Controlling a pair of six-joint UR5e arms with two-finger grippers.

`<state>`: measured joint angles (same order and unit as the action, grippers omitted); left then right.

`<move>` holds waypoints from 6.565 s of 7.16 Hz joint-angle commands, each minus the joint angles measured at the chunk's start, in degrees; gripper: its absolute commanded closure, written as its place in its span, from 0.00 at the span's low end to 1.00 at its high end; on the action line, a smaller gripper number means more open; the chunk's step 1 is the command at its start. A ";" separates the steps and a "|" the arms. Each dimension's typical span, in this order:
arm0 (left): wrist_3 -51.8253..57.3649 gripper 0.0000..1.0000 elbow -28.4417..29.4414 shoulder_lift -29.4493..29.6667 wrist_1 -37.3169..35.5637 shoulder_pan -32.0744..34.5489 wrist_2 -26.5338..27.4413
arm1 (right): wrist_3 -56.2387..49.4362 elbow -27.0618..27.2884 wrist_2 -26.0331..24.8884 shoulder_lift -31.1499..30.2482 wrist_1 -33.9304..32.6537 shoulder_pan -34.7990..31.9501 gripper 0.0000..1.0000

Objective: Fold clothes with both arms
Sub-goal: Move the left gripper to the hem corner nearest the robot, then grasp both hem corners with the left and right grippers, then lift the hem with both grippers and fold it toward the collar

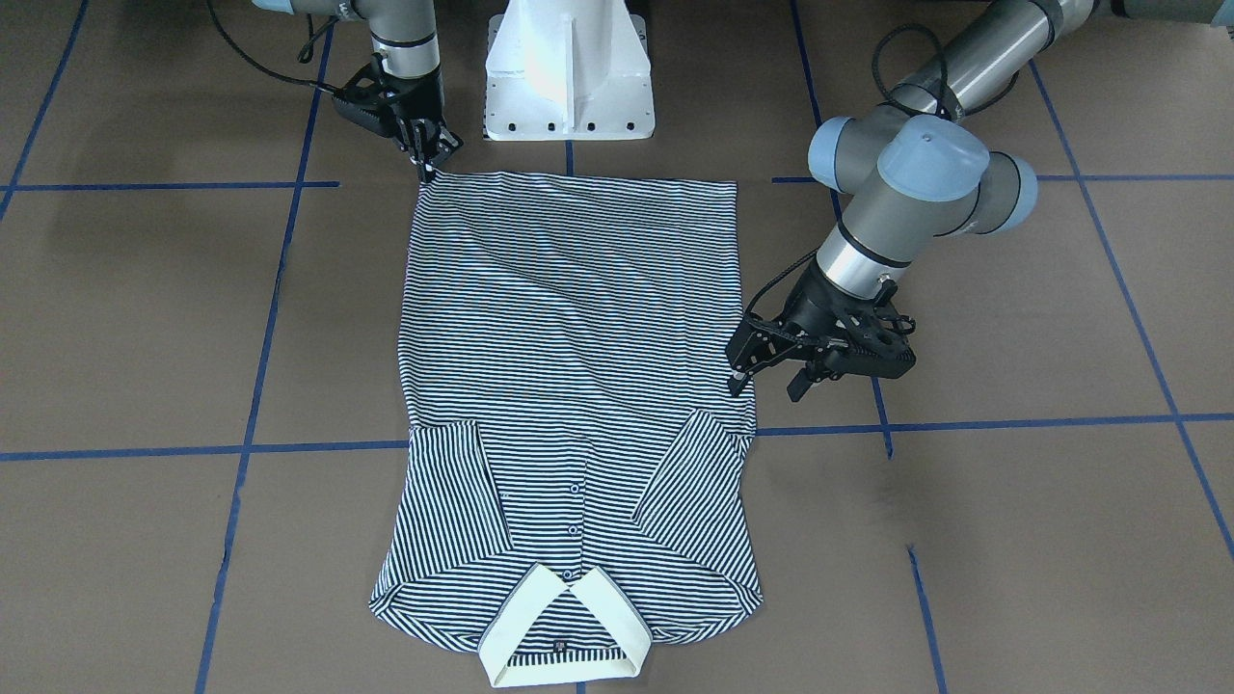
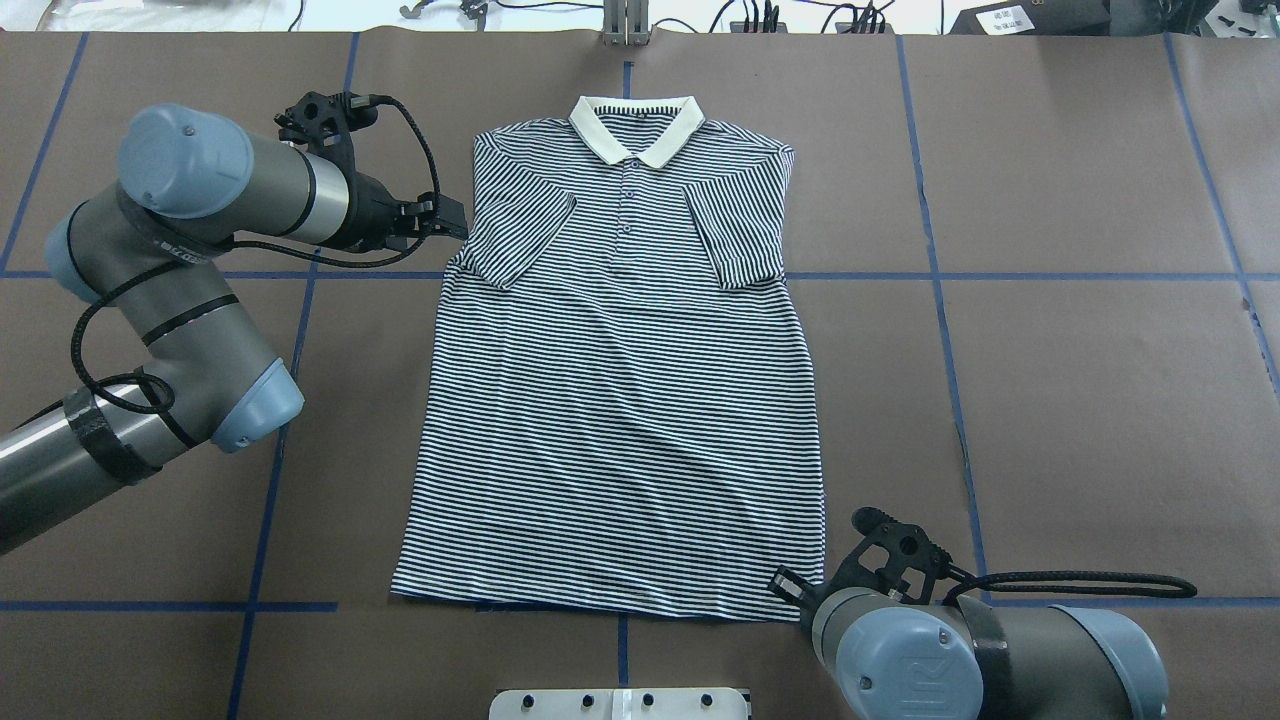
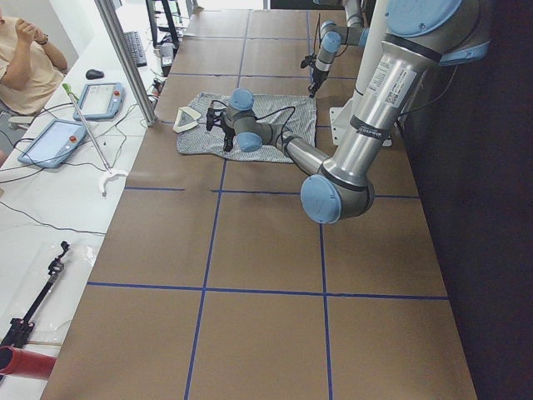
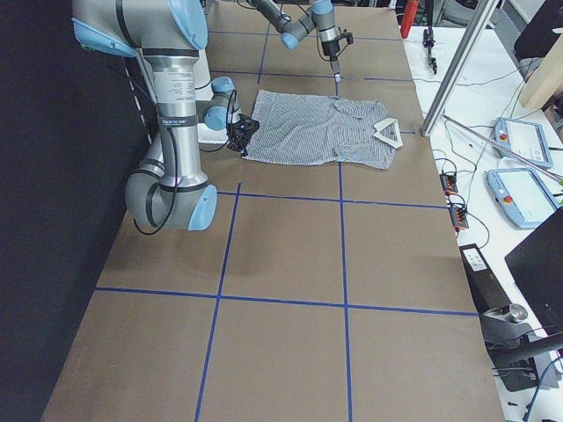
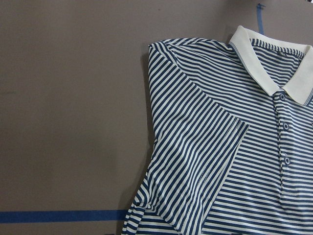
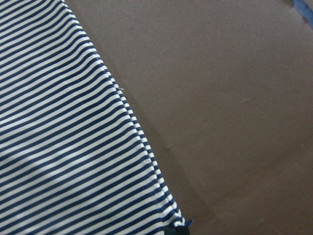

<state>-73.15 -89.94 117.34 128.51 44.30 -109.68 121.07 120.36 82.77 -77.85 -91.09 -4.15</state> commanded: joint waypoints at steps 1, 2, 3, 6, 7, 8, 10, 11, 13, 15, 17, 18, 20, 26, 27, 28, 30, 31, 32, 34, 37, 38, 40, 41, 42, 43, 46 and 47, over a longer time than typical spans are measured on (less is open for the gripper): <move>-9.60 0.12 -15.59 -10.38 -2.63 -4.96 3.93 | -0.22 4.86 0.55 -0.10 -0.23 -0.68 1.00; -13.04 0.12 -25.18 -15.60 -9.35 -9.36 4.56 | -0.31 4.80 0.73 -0.28 -0.32 -0.68 1.00; -18.38 0.12 -30.06 -17.82 -14.55 -16.28 6.04 | -0.40 4.89 0.82 -0.20 -0.32 -0.77 1.00; -27.29 0.15 -30.03 -18.55 -23.55 -31.61 14.75 | -0.57 4.71 1.61 -0.19 -0.32 -1.21 1.00; -27.31 0.18 -29.68 -18.81 -23.57 -32.68 15.45 | -0.57 4.71 1.61 -0.11 -0.32 -1.21 1.00; -27.40 0.18 -26.63 -18.81 -23.57 -33.56 15.46 | -0.66 4.71 1.69 -0.19 -0.23 -1.21 1.00; -27.31 0.27 -26.77 -18.81 -23.57 -33.66 15.46 | -0.66 4.63 1.87 -0.02 -0.32 -1.21 1.00; -27.40 0.47 -27.12 -18.81 -23.57 -33.57 15.37 | -0.57 4.62 1.87 -0.02 -0.23 -1.30 1.00; -27.40 0.56 -27.12 -19.16 -23.66 -33.57 15.37 | -0.57 4.71 1.87 0.07 -0.23 -1.38 1.00; -27.40 0.54 -27.04 -19.86 -23.66 -33.57 15.37 | -0.57 4.62 1.87 0.07 -0.23 -1.30 1.00; -27.31 0.52 -26.95 -20.04 -23.66 -33.57 15.37 | -0.57 4.54 1.87 -0.02 -0.23 -1.21 1.00; -27.31 0.54 -27.04 -19.96 -23.66 -33.57 15.37 | -0.57 4.54 1.96 0.07 -0.23 -1.30 1.00; -27.31 0.58 -26.86 -19.96 -23.66 -33.66 15.37 | -0.57 4.45 1.96 0.16 -0.23 -1.21 1.00; -26.52 1.00 -28.33 -19.60 -23.66 -32.97 15.02 | -0.66 4.27 1.96 0.07 -0.23 -1.30 1.00; -26.61 1.00 -29.66 -19.60 -23.83 -33.04 14.93 | -0.75 4.27 1.96 -0.02 -0.23 -1.30 1.00; -27.31 1.00 -30.54 -19.26 -23.83 -33.05 14.93 | -0.75 4.53 2.05 -0.11 -0.14 -1.38 1.00; -36.30 1.00 -39.21 -19.34 -28.97 -37.31 15.46 | -0.66 8.73 1.96 -2.55 -0.23 -1.21 1.00; -42.11 1.00 -43.60 -18.30 -35.46 -44.14 15.63 | -0.57 12.15 1.87 -6.66 -0.14 1.14 1.00; -44.43 1.00 -46.43 -18.03 -36.83 -45.60 16.59 | -0.66 15.40 1.96 -8.00 -0.14 1.43 1.00; -42.54 1.00 -46.56 -17.76 -36.93 -41.43 18.10 | -1.27 16.23 1.26 -8.11 -0.14 -3.63 1.00; -18.85 1.00 -36.95 -9.98 -36.49 -23.44 18.10 | -19.42 -1.26 4.74 8.54 0.47 -23.55 1.00; -15.31 1.00 -27.83 -4.63 -36.06 -18.77 18.18 | -24.25 -8.14 9.12 12.51 0.73 -29.28 1.00; -11.70 1.00 -12.35 -3.26 -20.06 -11.20 18.19 | -26.85 -26.13 9.87 19.46 11.39 -34.85 1.00; -8.45 1.00 -5.14 -1.69 -13.36 -7.42 18.19 | -26.94 -36.14 9.78 23.76 16.77 -37.13 1.00; -7.55 1.00 1.63 1.72 -10.07 -5.29 18.19 | -26.94 -44.34 9.69 28.58 19.78 -39.07 1.00; -5.80 1.00 5.10 3.84 -8.56 -3.97 18.97 | -27.11 -51.03 9.26 32.29 20.77 -39.70 1.00; -3.85 0.94 11.79 6.58 -3.81 -3.95 23.28 | -27.12 -59.18 8.73 36.45 26.49 -39.36 0.74; -3.93 0.87 11.98 6.67 -2.32 -3.95 23.28 | -27.03 -59.18 8.64 36.63 26.49 -38.92 0.58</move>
<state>-77.14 -79.26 123.53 124.17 40.32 -86.59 93.97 61.83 91.52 -41.63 -64.93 -43.49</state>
